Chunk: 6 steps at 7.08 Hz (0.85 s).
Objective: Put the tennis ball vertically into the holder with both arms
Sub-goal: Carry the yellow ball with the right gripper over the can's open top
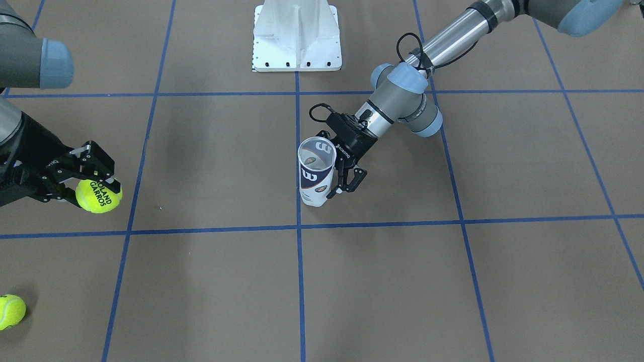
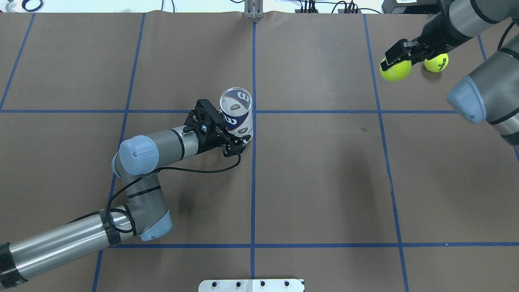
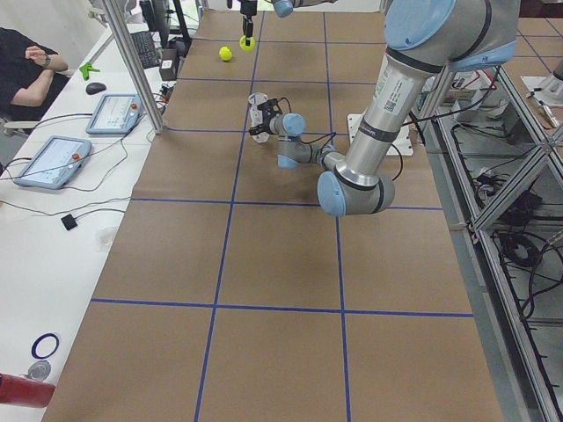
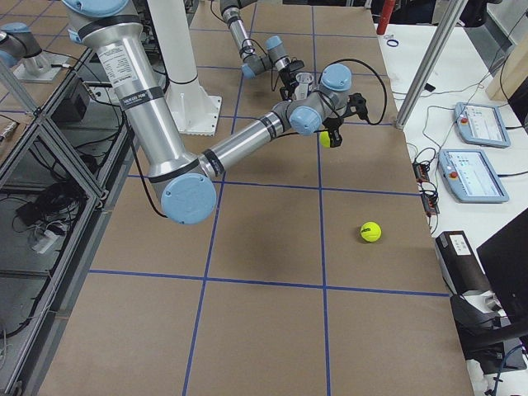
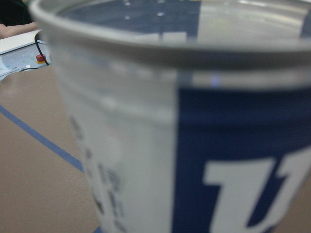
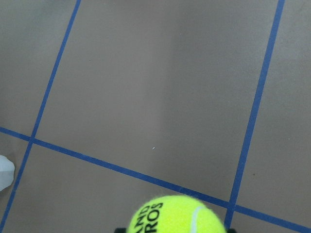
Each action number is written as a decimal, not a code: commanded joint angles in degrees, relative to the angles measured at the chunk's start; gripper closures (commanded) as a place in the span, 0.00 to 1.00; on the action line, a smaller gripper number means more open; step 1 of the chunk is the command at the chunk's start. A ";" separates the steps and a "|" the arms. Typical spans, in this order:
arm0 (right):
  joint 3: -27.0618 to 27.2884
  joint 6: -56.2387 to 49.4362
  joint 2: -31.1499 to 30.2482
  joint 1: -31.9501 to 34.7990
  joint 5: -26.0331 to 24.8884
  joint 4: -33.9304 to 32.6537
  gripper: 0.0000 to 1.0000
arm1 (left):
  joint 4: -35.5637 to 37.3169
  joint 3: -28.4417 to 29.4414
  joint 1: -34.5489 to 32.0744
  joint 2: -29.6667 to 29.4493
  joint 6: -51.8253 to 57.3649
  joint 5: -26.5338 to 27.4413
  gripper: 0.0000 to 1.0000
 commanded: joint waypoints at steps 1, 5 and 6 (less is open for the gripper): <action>-0.02 0.24 0.67 -0.14 0.05 -0.11 1.00 | -0.01 0.39 0.03 -0.49 -0.06 0.01 0.01; 1.47 10.39 5.65 -3.12 0.05 -0.11 1.00 | -0.53 0.92 0.03 -0.49 -0.06 2.38 0.03; 2.26 15.74 7.68 -5.30 -0.21 -0.02 1.00 | -0.62 0.92 0.03 -0.49 -0.06 2.38 0.03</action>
